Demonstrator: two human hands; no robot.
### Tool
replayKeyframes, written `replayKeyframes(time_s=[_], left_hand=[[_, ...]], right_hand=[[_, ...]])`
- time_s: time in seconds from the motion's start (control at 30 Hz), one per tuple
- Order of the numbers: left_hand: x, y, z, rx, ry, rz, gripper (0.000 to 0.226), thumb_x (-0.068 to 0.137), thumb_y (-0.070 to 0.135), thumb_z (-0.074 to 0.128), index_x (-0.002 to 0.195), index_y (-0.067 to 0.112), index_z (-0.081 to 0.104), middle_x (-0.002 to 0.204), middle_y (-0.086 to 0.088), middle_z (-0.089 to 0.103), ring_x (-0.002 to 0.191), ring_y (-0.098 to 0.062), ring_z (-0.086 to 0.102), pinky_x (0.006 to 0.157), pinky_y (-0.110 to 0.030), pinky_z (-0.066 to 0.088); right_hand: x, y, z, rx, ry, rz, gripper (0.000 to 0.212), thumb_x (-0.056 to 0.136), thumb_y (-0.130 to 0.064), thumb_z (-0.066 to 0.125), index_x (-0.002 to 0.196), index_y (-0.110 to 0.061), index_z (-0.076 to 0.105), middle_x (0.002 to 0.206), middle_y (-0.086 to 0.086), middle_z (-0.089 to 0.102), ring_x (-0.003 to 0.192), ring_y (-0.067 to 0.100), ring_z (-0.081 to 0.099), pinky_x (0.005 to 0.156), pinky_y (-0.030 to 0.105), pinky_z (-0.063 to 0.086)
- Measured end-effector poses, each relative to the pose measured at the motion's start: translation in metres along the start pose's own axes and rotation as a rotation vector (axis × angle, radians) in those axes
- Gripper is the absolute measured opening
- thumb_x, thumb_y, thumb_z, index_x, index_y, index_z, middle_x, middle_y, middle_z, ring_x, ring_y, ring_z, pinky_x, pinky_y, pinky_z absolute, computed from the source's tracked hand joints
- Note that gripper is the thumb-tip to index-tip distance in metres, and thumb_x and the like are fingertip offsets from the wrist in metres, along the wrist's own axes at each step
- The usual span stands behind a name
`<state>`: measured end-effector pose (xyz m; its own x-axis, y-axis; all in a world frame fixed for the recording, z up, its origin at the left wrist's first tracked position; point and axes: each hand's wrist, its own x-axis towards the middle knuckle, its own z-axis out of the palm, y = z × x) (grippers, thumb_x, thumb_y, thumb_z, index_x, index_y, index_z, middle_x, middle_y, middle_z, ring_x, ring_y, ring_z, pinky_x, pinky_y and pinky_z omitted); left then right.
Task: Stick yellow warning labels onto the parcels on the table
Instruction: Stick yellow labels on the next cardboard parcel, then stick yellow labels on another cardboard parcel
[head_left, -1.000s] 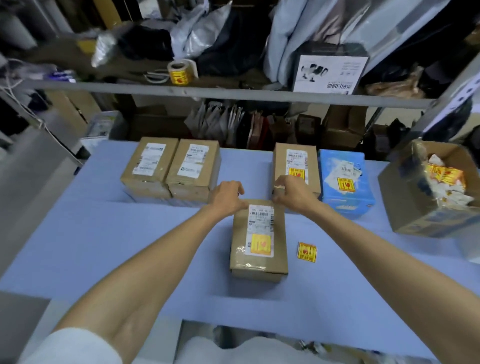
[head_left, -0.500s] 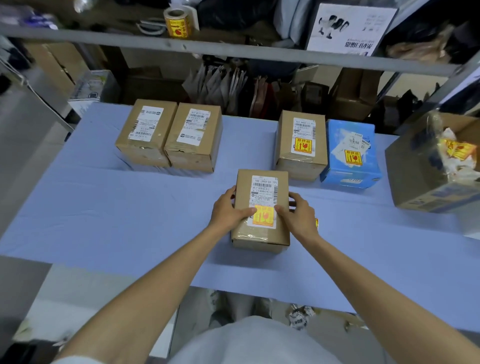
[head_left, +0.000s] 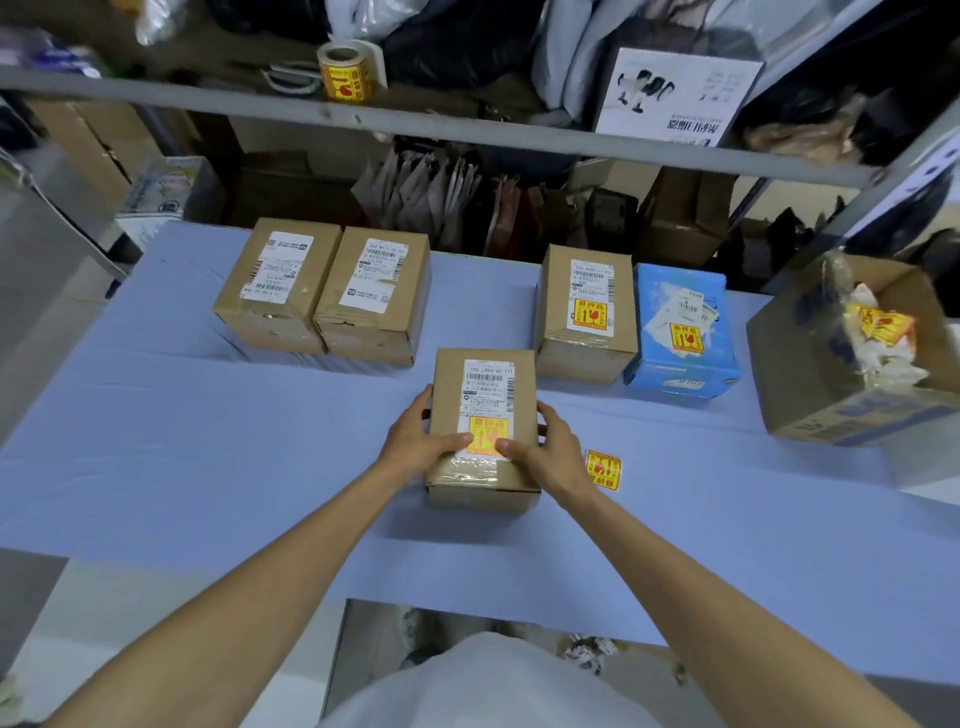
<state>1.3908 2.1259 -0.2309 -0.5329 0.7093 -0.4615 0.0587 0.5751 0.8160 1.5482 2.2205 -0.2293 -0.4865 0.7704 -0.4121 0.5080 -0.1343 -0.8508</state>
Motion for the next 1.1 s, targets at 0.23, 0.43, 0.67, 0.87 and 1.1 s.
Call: replayKeyframes(time_s=[0.23,0.43,0.67,0.87,1.1], left_hand=[[0.039,0.034,-0.027,-0.034,0.034,0.016,0.091,0.071,0.022,0.083,0.147,0.022,0.032,0.138,-0.001,0.051,0.120,-0.019,0.052,0.099,-0.032,0.044],[0.079,0.074,-0.043,-0.059,0.026,0.077,0.086,0.074,0.007,0.079,0.145,0.022,0.033,0.125,0.004,0.058,0.115,-0.017,0.055,0.101,-0.033,0.045],[0.135,0.103,-0.050,-0.006,-0.035,0.057,0.081,0.078,0.002,0.073,0.145,0.020,0.031,0.136,-0.004,0.054,0.122,-0.019,0.050,0.099,-0.028,0.039],[0.170,0.111,-0.040,0.008,-0.084,0.020,0.080,0.078,0.002,0.073,0.143,0.016,0.028,0.140,-0.004,0.049,0.128,-0.020,0.045,0.099,-0.028,0.036],[0.195,0.107,-0.038,-0.032,-0.107,0.013,0.077,0.081,-0.006,0.066,0.144,0.017,0.028,0.139,-0.004,0.049,0.119,-0.014,0.046,0.093,-0.024,0.037]], right_hand=[[0.040,-0.042,0.003,0.046,0.013,-0.070,0.061,0.081,-0.017,0.074,0.133,-0.014,0.044,0.124,0.000,0.060,0.099,0.010,0.056,0.086,0.026,0.046],[0.089,-0.078,0.000,0.053,-0.008,-0.087,0.055,0.086,-0.015,0.069,0.133,-0.012,0.041,0.123,0.001,0.059,0.102,0.014,0.056,0.090,0.029,0.046],[0.147,-0.103,-0.004,0.012,-0.005,-0.072,0.055,0.088,-0.015,0.066,0.136,-0.014,0.038,0.130,0.004,0.057,0.112,0.017,0.056,0.089,0.026,0.044],[0.177,-0.103,-0.010,-0.020,0.052,-0.009,0.057,0.087,-0.014,0.067,0.137,-0.014,0.040,0.131,0.004,0.059,0.118,0.023,0.056,0.095,0.032,0.045],[0.195,-0.100,0.001,-0.054,0.109,0.009,0.057,0.090,-0.013,0.063,0.140,-0.014,0.036,0.135,0.005,0.056,0.122,0.024,0.054,0.101,0.038,0.045]])
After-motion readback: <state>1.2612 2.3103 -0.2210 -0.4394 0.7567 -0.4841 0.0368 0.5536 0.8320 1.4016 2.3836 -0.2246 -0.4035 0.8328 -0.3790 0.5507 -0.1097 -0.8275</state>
